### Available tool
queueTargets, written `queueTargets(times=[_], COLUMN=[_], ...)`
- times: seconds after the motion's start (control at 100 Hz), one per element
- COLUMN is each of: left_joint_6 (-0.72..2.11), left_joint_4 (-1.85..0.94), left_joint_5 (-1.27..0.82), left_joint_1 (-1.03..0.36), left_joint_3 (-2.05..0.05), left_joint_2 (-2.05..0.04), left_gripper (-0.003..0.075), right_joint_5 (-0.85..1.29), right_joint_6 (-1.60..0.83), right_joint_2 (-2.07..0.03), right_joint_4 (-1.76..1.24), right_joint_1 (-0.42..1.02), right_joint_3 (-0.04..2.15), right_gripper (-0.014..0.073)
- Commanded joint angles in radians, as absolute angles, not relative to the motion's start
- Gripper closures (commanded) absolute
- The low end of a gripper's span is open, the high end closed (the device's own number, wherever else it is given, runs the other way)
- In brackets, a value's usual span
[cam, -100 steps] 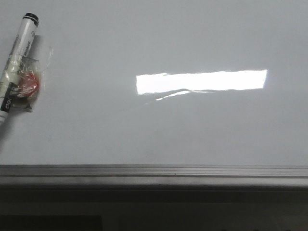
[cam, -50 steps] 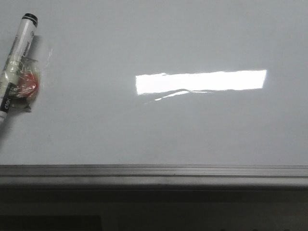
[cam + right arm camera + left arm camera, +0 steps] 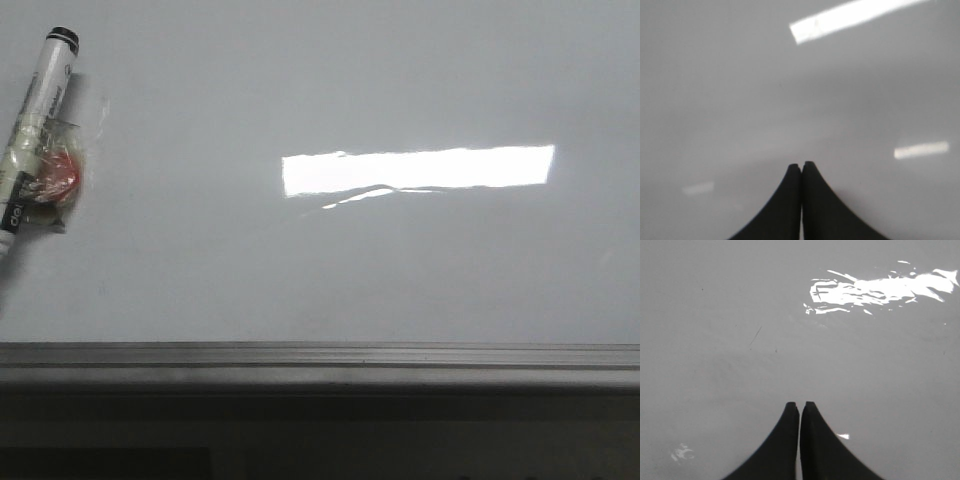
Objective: Write number 3 on whiteboard
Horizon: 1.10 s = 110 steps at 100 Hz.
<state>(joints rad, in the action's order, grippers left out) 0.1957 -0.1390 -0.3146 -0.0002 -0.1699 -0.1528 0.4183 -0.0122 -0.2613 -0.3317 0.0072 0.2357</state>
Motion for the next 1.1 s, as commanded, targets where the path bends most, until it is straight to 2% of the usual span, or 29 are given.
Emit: queueTargets(times=[0.0, 0.17, 0.22, 0.26, 0.4, 0.47, 0.63, 0.76, 0.97, 1.09], left_joint_6=[0.195, 0.195, 0.197, 0.197, 0.194, 0.190, 0.268, 0.296, 0.296, 0.303], left_joint_4=[-0.168, -0.192, -0.192, -0.192, -0.198, -0.276, -0.329, -0.335, -0.355, -0.355], left_joint_5=[-0.304, -0.332, -0.337, -0.345, -0.279, -0.175, -0.144, -0.144, -0.164, -0.184], left_joint_1=[0.003, 0.003, 0.001, -0.001, -0.005, -0.005, -0.023, -0.100, -0.337, -0.477], left_joint_3=[-0.262, -0.318, -0.320, -0.320, -0.310, -0.284, -0.284, -0.284, -0.284, -0.284], left_joint_2=[-0.218, -0.261, -0.272, -0.280, -0.305, -0.316, -0.340, -0.342, -0.342, -0.342], left_gripper=[0.0741, 0.0738, 0.0709, 0.0663, 0.0365, 0.0295, 0.0304, 0.0304, 0.0304, 0.0304], right_joint_5=[0.481, 0.524, 0.526, 0.526, 0.528, 0.521, 0.530, 0.514, 0.511, 0.511], right_joint_6=[-0.028, -0.028, -0.028, -0.028, -0.028, -0.028, -0.028, -0.063, -0.136, -0.190], right_joint_2=[-0.373, -0.493, -0.506, -0.512, -0.513, -0.513, -0.513, -0.513, -0.513, -0.513], right_joint_4=[-0.323, -0.323, -0.323, -0.323, -0.323, -0.323, -0.323, -0.323, -0.323, -0.323], right_joint_1=[0.001, 0.001, 0.001, 0.001, 0.001, 0.001, 0.001, 0.001, 0.010, 0.061], right_joint_3=[0.322, 0.347, 0.347, 0.347, 0.347, 0.347, 0.349, 0.351, 0.368, 0.374], right_gripper=[0.0655, 0.0659, 0.0659, 0.0659, 0.0659, 0.0659, 0.0659, 0.0659, 0.0659, 0.0659])
